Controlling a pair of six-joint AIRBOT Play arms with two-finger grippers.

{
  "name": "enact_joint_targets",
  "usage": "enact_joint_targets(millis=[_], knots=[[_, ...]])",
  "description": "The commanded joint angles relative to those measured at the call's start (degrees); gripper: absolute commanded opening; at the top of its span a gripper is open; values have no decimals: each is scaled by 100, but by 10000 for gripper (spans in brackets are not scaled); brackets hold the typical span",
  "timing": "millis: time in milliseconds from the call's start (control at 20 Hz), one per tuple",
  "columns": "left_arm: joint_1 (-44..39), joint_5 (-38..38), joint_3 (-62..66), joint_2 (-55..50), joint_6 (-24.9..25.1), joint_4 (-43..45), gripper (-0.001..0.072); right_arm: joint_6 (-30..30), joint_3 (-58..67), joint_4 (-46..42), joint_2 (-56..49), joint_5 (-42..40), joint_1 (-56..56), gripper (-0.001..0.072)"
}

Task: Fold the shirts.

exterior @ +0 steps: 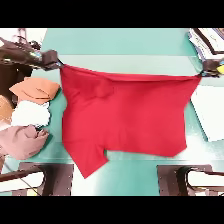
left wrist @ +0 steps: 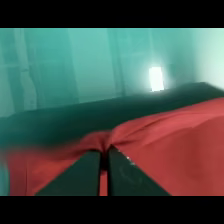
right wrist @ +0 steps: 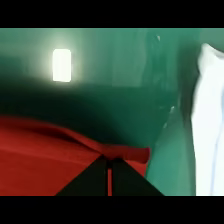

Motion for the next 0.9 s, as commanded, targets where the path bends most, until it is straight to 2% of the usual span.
enact_joint_targets(millis=[0,200,350,550,850], knots=[[-2,1207,125,-1117,245,-85,27,-9,656,4,-1152,-511,94,14],[-2,1908,625,-1464,284,-79,27,-7,1639,7,-1799,-570,94,14],[-2,1220,927,-1432,627,225,26,-9,1539,-11,-1711,-555,94,14],[-2,-2,841,-1357,243,1174,25,-7,361,-52,-1237,-708,199,14],[-2,-155,-407,-1287,262,1204,27,44,-1403,-48,-640,-1617,509,14]])
